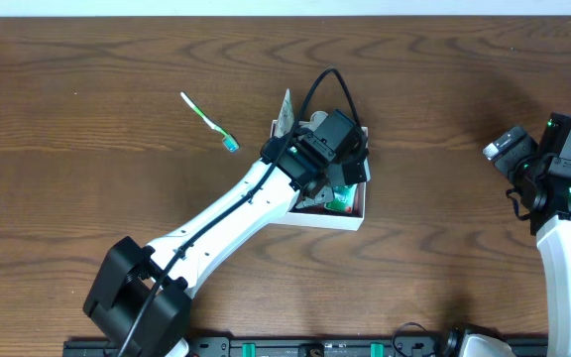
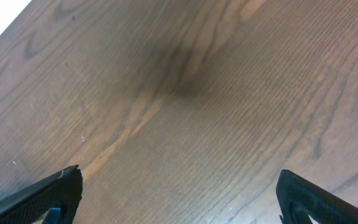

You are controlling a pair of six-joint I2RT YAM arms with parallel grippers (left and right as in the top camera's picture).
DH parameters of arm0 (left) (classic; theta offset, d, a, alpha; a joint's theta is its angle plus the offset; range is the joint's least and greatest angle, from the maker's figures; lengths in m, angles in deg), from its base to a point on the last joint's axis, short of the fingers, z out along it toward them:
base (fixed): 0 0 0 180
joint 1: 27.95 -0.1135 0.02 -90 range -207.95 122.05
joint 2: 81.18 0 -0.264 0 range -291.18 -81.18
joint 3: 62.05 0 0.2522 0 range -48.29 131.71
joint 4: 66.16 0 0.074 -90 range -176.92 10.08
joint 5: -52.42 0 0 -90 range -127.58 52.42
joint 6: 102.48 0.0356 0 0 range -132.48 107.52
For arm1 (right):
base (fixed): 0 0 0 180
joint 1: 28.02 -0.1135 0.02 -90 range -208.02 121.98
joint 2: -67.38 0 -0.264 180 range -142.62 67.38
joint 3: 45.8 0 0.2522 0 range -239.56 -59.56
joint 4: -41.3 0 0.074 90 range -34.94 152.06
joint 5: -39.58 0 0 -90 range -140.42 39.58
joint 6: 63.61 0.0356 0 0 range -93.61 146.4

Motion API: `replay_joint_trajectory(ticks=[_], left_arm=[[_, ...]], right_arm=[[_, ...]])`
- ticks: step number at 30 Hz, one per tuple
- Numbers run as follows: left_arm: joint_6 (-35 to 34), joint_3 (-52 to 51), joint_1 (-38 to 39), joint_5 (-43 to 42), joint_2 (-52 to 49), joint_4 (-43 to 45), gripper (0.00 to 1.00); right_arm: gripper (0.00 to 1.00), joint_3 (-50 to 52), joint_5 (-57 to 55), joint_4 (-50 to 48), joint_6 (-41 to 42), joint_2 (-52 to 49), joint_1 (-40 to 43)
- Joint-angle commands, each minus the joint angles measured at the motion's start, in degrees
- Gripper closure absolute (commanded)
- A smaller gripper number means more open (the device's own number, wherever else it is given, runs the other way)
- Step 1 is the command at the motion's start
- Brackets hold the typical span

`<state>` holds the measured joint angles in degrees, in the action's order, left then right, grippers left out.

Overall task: Pack container
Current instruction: 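Carry the toothpaste tube into the box and release it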

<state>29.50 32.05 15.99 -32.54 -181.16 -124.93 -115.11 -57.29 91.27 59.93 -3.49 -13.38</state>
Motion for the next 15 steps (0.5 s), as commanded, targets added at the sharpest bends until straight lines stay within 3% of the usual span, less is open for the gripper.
replay_joint_trajectory(ticks=[1,8,12,13,15], left_arm=[[1.97,0.52,0.00,1.49,0.02,0.63,0.43],[0.96,0.59,0.66,2.08,3.08,1.46,0.43],[-7.41,0.59,2.93,2.05,9.49,1.42,0.40],[-10.45,0.59,3.54,2.05,11.54,1.42,0.36],[-17.49,0.59,4.39,2.08,15.87,1.20,0.16]], right_arm=[[0.01,-0.59,-0.17,0.07,0.72,0.09,0.35],[0.01,-0.59,-0.17,0.07,0.72,0.09,0.35],[0.01,-0.59,-0.17,0.07,0.72,0.09,0.35],[0.01,-0.59,-0.17,0.04,0.72,0.09,0.35],[0.01,-0.59,-0.17,0.07,0.72,0.09,0.35]])
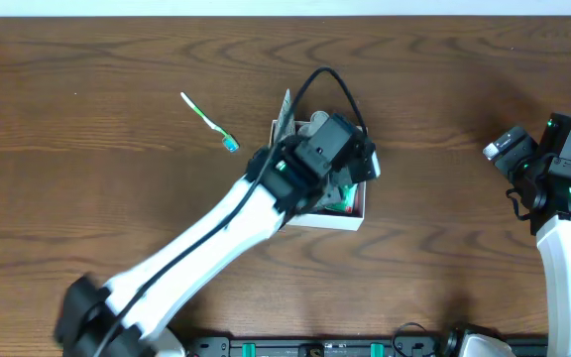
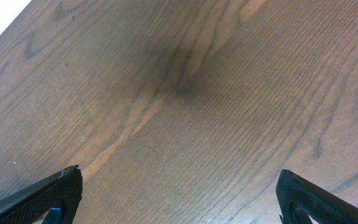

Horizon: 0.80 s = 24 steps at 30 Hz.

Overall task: Pack container
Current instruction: 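Carry the toothpaste tube into the box and release it, then move the left gripper back over the green toothbrush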

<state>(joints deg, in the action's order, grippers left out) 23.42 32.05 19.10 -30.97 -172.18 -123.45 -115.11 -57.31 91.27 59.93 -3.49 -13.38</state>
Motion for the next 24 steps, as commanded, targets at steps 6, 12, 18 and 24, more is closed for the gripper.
replay_joint_trajectory(ticks=[6,12,18,24], left_arm=[[-22.47,0.59,-3.21,0.57,18.62,-1.16,0.08],[-35.65,0.59,-21.40,0.44,22.93,-0.42,0.08],[-42.29,0.57,-35.95,-4.74,16.55,0.81,0.09],[-47.56,0.59,-39.76,-10.05,3.50,2.56,0.11]], right_arm=[[0.01,-0.59,-0.15,0.07,0.72,0.09,0.35],[0.01,-0.59,-0.15,0.04,0.72,0.09,0.35],[0.01,-0.59,-0.15,0.07,0.72,0.09,0.35],[0.01,-0.59,-0.15,0.07,0.72,0.09,0.35]])
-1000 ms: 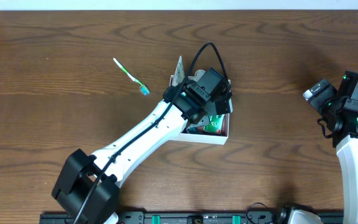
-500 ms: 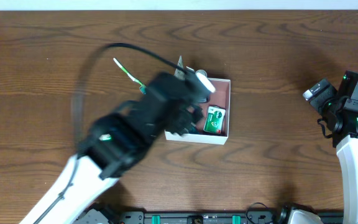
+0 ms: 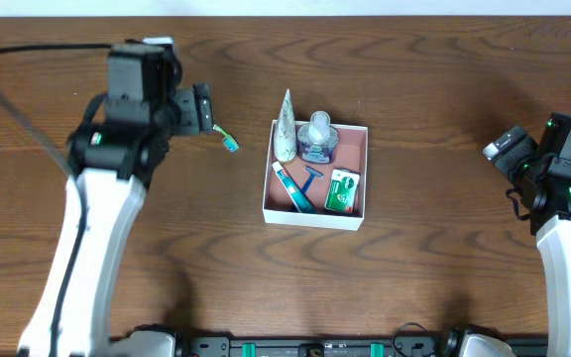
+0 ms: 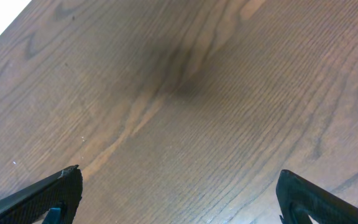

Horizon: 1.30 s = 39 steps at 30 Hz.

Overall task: Pack container
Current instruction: 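Move the left gripper back over the green toothbrush, then lower the left gripper and grasp the toothbrush handle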

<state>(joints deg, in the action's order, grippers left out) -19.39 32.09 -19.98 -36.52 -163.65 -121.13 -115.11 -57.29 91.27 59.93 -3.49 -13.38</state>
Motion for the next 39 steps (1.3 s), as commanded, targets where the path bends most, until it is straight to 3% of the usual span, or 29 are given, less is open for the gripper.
replay_joint_trajectory(ticks=[1,6,19,39], left_arm=[[-5.84,0.55,-0.68,-4.98,-7.10,0.48,0.14],[-14.64,0.85,-0.50,-5.38,-16.85,0.59,0.24],[-15.02,2.16,-0.50,-5.53,-23.98,6.71,0.24],[-19.19,2.16,-0.50,-2.95,-33.14,8.09,0.23]], right_arm=[[0.01,-0.59,-0.17,0.04,0.72,0.09,0.35],[0.01,-0.59,-0.15,0.07,0.72,0.09,0.35],[0.01,-0.59,-0.17,0.04,0.72,0.09,0.35],[0.01,-0.59,-0.17,0.04,0.72,0.09,0.35]])
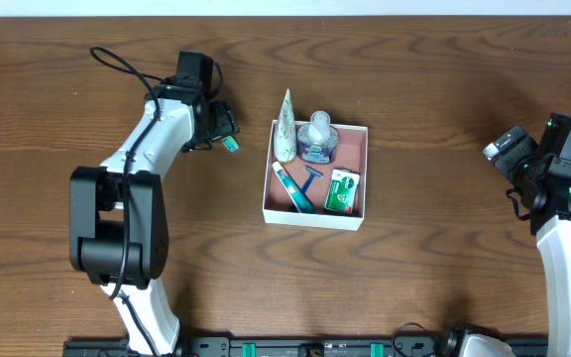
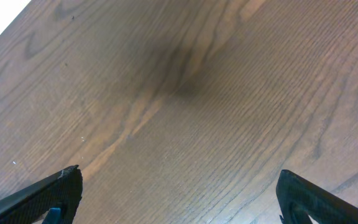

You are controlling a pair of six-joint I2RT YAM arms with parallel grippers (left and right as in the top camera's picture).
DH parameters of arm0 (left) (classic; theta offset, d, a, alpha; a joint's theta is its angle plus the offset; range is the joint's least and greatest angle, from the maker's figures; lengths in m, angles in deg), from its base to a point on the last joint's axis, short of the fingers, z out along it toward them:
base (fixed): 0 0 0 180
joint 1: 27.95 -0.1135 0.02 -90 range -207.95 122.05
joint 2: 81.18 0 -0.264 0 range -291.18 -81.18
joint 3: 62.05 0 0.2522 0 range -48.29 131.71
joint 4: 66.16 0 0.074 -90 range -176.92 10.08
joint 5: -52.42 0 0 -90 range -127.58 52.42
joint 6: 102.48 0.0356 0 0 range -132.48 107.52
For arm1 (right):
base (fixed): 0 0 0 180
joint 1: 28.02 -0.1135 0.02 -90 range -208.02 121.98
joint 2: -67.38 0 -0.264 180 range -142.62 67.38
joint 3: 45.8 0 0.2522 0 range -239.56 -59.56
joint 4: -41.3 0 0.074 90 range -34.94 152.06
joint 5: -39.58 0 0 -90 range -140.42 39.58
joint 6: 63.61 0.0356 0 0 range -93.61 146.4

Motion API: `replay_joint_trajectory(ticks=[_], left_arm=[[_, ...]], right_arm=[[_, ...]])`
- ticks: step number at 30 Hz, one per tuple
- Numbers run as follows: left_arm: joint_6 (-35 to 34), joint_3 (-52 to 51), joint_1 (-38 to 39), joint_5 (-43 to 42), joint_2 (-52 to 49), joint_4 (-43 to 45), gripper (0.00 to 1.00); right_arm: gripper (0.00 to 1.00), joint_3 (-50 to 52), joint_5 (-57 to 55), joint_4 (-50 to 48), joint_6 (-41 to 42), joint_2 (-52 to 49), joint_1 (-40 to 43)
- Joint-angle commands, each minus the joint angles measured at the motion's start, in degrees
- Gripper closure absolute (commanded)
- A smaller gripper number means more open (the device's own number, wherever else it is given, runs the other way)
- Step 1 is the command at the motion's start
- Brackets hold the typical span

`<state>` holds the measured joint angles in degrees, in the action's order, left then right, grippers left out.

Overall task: Pack container
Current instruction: 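Lower the left gripper and grasp the toothbrush handle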

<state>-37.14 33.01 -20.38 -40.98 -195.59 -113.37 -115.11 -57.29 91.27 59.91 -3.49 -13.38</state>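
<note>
The white container (image 1: 355, 220) sits mid-table and holds a toothpaste tube (image 1: 284, 127), a round bottle (image 1: 315, 137), a blue razor (image 1: 300, 184) and a green box (image 1: 342, 190). Left of it lies a toothbrush; only its green head (image 1: 231, 145) shows. My left gripper (image 1: 220, 122) sits over the handle and hides it, and its jaws are not readable from above. At the far right my right gripper (image 2: 179, 175) hangs open over bare wood, holding nothing.
The dark wooden table (image 1: 444, 69) carries nothing else loose. My left arm (image 1: 152, 139) stretches from the front left up to the toothbrush. The right arm (image 1: 563, 188) stands at the right edge.
My left gripper has shifted slightly right and toward the toothbrush's head, now covering the whole handle. The green head lies where it was. The right gripper has not moved.
My left gripper was first down inside the container, then still over it. After that it was at the far left over the toothbrush, and the packed container lay uncovered. Now it sits close on the toothbrush handle. The right arm stayed still throughout.
</note>
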Motion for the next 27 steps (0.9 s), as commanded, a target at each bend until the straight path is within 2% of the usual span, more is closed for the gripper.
replay_joint_trajectory(ticks=[1,27], left_arm=[[-1.73,1.22,-0.13,1.53,-1.46,0.39,0.23],[-3.93,1.18,-0.15,4.50,-5.01,1.25,0.23]], right_arm=[[0.01,-0.59,-0.17,0.07,0.74,0.09,0.35],[0.01,-0.59,-0.17,0.07,0.74,0.09,0.35]])
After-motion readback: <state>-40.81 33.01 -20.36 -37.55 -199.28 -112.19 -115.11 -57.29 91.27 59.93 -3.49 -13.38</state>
